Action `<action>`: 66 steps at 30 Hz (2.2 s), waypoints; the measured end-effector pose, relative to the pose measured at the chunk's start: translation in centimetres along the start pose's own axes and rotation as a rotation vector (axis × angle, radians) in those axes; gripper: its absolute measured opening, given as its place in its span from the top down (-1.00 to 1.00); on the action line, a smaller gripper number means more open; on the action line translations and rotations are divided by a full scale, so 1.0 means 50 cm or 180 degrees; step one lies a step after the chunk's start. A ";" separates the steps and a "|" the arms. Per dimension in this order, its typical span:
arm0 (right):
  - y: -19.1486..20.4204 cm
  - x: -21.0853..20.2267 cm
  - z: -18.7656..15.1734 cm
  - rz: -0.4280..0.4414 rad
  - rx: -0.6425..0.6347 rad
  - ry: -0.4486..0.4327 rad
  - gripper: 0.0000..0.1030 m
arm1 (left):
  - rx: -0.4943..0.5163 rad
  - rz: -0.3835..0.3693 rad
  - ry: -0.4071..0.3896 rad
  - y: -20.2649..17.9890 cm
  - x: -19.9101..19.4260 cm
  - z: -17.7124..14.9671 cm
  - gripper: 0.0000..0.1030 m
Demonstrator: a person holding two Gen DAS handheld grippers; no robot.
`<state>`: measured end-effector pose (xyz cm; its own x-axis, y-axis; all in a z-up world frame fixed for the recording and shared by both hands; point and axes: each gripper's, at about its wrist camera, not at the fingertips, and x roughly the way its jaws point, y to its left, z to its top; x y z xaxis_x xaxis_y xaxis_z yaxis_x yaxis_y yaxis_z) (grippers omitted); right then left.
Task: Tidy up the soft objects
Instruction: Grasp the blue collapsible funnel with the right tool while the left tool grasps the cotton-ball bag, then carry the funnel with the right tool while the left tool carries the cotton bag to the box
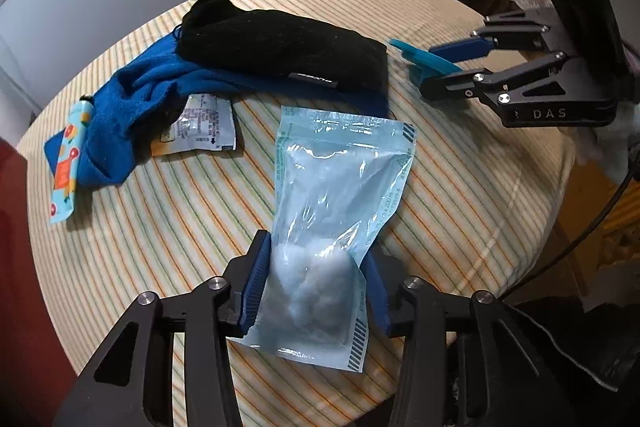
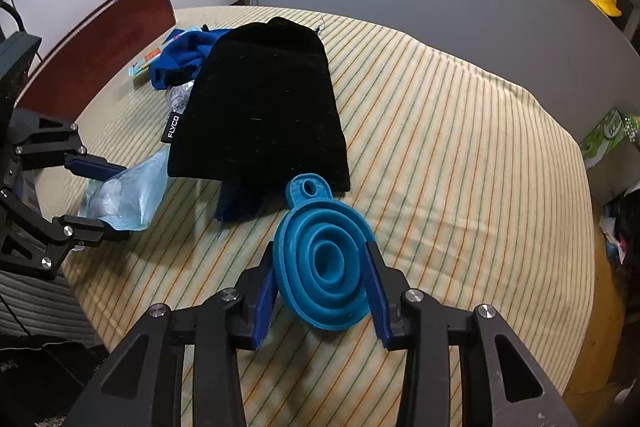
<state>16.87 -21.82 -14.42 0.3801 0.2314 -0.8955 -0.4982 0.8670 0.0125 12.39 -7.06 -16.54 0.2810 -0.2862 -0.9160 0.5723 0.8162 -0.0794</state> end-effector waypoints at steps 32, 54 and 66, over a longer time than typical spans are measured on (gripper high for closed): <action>0.153 -0.176 0.210 0.0601 -0.0179 -0.0821 0.39 | -0.0822 0.0554 -0.0883 0.178 -0.321 -0.109 0.22; 0.512 -0.025 0.517 0.1136 -0.0827 -0.0724 0.38 | -0.1725 0.1616 -0.0712 0.404 -0.399 -0.256 0.22; 0.595 0.075 0.589 0.1167 -0.0934 -0.0536 0.35 | -0.1852 0.1765 -0.0647 0.449 -0.379 -0.264 0.17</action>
<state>26.43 17.83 -4.32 0.2476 0.5867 -0.7710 -0.8116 0.5602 0.1656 9.75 23.32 -6.14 0.5708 0.1946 -0.7977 -0.1645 0.9789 0.1210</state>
